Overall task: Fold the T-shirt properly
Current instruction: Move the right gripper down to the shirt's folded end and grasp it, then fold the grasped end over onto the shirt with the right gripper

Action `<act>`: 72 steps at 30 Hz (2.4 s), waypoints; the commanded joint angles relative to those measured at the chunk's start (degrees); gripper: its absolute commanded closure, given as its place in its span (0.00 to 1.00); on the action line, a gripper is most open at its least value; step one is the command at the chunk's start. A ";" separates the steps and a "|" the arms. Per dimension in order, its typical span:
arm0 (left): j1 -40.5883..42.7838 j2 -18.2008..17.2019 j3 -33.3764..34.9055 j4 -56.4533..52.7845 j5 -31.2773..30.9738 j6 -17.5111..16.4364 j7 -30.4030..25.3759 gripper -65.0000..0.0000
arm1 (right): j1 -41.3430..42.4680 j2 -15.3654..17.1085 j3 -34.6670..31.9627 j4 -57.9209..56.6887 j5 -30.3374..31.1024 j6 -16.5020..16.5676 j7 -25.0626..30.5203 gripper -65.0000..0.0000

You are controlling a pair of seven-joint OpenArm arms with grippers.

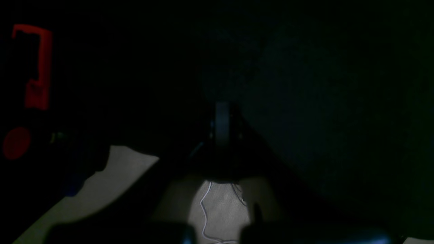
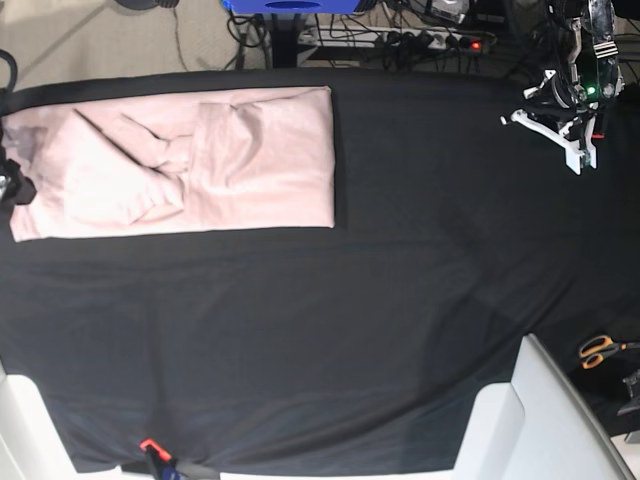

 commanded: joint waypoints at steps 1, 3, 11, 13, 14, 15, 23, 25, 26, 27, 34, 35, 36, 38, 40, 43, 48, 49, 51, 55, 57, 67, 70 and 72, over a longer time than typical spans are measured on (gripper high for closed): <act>0.12 -1.01 -0.19 0.89 0.19 -0.02 -0.47 1.00 | -0.14 -0.17 -1.83 -0.45 -1.84 -0.60 -3.75 0.00; 0.12 -1.01 -0.10 0.89 0.19 -0.37 -0.47 1.00 | -0.23 0.54 -4.29 -0.45 -1.84 -0.60 -3.84 0.00; 0.04 -1.01 -0.63 0.89 0.19 -8.72 -0.47 1.00 | -0.23 0.27 -8.51 -0.45 -1.84 -0.60 -5.51 0.00; 0.04 -0.93 -0.63 0.80 0.19 -8.72 -0.47 1.00 | -0.14 0.27 -8.51 -0.45 -1.84 -0.60 -7.01 0.00; 0.04 -0.93 -0.54 0.80 0.19 -8.72 -0.47 1.00 | -0.14 0.27 -8.51 -0.45 -1.84 -0.60 -7.27 0.00; 0.04 -0.93 -0.45 0.80 0.19 -8.72 -0.47 1.00 | -0.14 0.27 -8.51 -0.45 -1.84 -0.60 -7.36 0.00; -0.23 -0.93 -0.10 0.54 0.28 -8.72 -0.47 1.00 | -1.72 -1.40 -10.00 3.95 -1.93 -0.60 -9.29 0.00; -0.23 -0.93 -0.10 0.54 0.28 -8.72 -0.47 1.00 | -2.08 -2.54 -10.71 6.50 -1.84 -0.60 -9.82 0.00; -0.23 -0.93 -0.10 0.54 0.28 -8.72 -0.47 1.00 | -2.43 -2.80 -10.62 6.94 -1.84 -0.60 -9.91 0.00; -0.23 -0.93 -0.10 0.45 0.28 -8.72 -0.47 1.00 | -2.43 -2.98 -10.62 6.94 -1.84 -0.60 -9.91 0.00; 0.04 -0.93 -0.10 0.36 0.28 -8.72 -0.47 1.00 | -2.43 -3.24 -10.62 6.94 -1.84 -0.60 -9.56 0.07; 0.04 -0.93 -0.10 0.36 0.28 -8.72 -0.47 1.00 | -2.43 -3.24 -10.71 6.94 -1.84 -0.60 -9.56 0.14; 0.04 -0.93 -0.10 0.36 0.28 -8.72 -0.47 1.00 | -2.43 -3.33 -10.88 6.94 -1.84 -0.60 -9.56 0.21; 0.04 -0.93 -0.10 0.36 0.28 -8.72 -0.47 1.00 | -2.43 -3.59 -10.88 6.94 -1.84 -0.60 -9.56 0.31; 0.04 -0.93 -0.10 0.36 0.28 -8.72 -0.47 1.00 | -2.34 -4.56 -10.97 6.94 -1.84 -0.60 -9.82 0.34; 0.04 -0.84 -0.10 0.27 0.28 -8.72 -0.47 1.00 | -2.34 -4.82 -10.97 6.94 -1.84 -0.60 -9.82 0.34; 0.04 -0.84 -0.10 0.27 0.28 -8.72 -0.47 1.00 | -2.34 -5.00 -10.97 6.94 -1.84 -0.60 -9.64 0.35; 0.04 -0.84 -0.10 0.27 0.28 -8.72 -0.47 1.00 | -2.25 -5.00 -10.97 6.94 -1.84 -0.60 -9.56 0.36; -0.05 -0.84 -0.10 0.27 0.28 -8.72 -0.47 1.00 | -2.25 -5.00 -10.97 6.94 -1.84 -0.60 -9.56 0.36; -0.05 -0.84 -0.10 0.27 0.28 -8.72 -0.47 1.00 | -2.08 -5.00 -10.97 6.94 -1.84 -0.60 -9.47 0.57; -0.14 -0.84 -0.10 0.27 0.28 -8.72 -0.47 1.00 | -1.81 -5.00 -10.97 6.94 -1.84 -0.60 -9.47 0.71; -0.05 -0.75 -0.01 0.27 0.28 -8.72 -0.47 1.00 | -0.76 -4.65 -10.97 7.73 -1.93 -0.60 -9.38 0.95; 0.04 -0.75 -0.28 0.36 0.28 -8.72 -0.47 1.00 | -2.78 -4.82 -10.97 14.15 -1.93 -0.60 -9.38 0.95; 0.12 -0.75 -0.45 0.71 0.28 -8.72 -0.47 1.00 | -5.24 -5.00 -10.97 20.39 -1.93 -0.60 -9.38 0.95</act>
